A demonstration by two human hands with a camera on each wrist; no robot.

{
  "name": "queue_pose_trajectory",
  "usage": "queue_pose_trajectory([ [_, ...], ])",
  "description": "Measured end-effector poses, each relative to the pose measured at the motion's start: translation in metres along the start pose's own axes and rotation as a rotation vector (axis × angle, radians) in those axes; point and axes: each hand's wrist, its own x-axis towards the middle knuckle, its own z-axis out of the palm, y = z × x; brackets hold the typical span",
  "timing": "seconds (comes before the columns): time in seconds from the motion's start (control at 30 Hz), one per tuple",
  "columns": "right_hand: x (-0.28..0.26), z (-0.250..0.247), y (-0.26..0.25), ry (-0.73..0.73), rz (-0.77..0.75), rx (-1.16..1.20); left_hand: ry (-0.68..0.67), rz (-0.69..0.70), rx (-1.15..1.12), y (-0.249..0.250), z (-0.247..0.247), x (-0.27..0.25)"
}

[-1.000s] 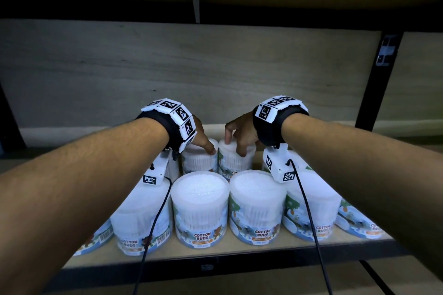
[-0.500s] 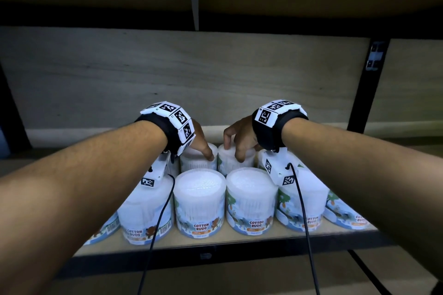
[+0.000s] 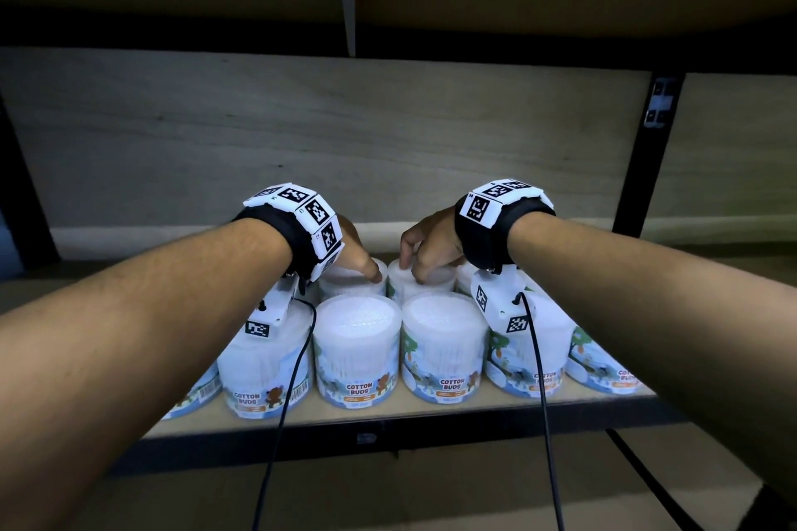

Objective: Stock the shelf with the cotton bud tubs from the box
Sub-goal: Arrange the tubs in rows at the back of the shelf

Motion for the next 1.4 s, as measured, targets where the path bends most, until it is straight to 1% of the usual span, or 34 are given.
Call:
queue_pose_trajectory([
  [0.23,-0.016,0.0,-0.006,-0.005,-0.009,0.025,-0.025,0.024,0.023,0.005,-0.004,-0.021],
  [0.43,-0.022,0.001,-0.009,-0.033,0.01,0.037,-0.027,0.046,0.011,0.0,-0.001,-0.024],
  [0.53,-0.025,0.0,-0.01,-0.021,0.007,0.008,-0.028,0.03,-0.011,-0.002,-0.001,-0.027],
  [0.67,-0.027,-0.002,-0.015,-0.004,0.011,-0.054,-0.038,0.058,-0.012,-0.004,-0.006,-0.033],
  [0.73,-0.025,-0.003,-0.019,0.018,0.005,-0.088,-0.024,0.049,-0.001,-0.005,-0.01,-0.037],
  [0.8,-0.023,-0.005,-0.023,0.044,-0.001,-0.084,0.031,0.039,0.031,-0.01,-0.013,-0.04],
  [0.97,-0.017,-0.012,-0.041,0.069,-0.027,-0.03,0.084,0.032,-0.025,-0.046,-0.014,-0.037],
  [1.07,-0.012,-0.013,-0.054,0.08,-0.047,-0.011,0.087,0.013,-0.04,-0.073,-0.016,-0.038],
  [1.2,-0.001,-0.014,-0.079,0.071,-0.061,0.01,0.067,-0.047,-0.015,-0.107,-0.016,-0.042],
  [1.3,0.008,-0.015,-0.099,0.077,-0.067,-0.01,0.089,-0.068,0.005,-0.126,-0.013,-0.046],
  [1.4,0.016,-0.015,-0.119,0.083,-0.074,0.02,0.089,-0.08,-0.005,-0.144,-0.014,-0.048],
])
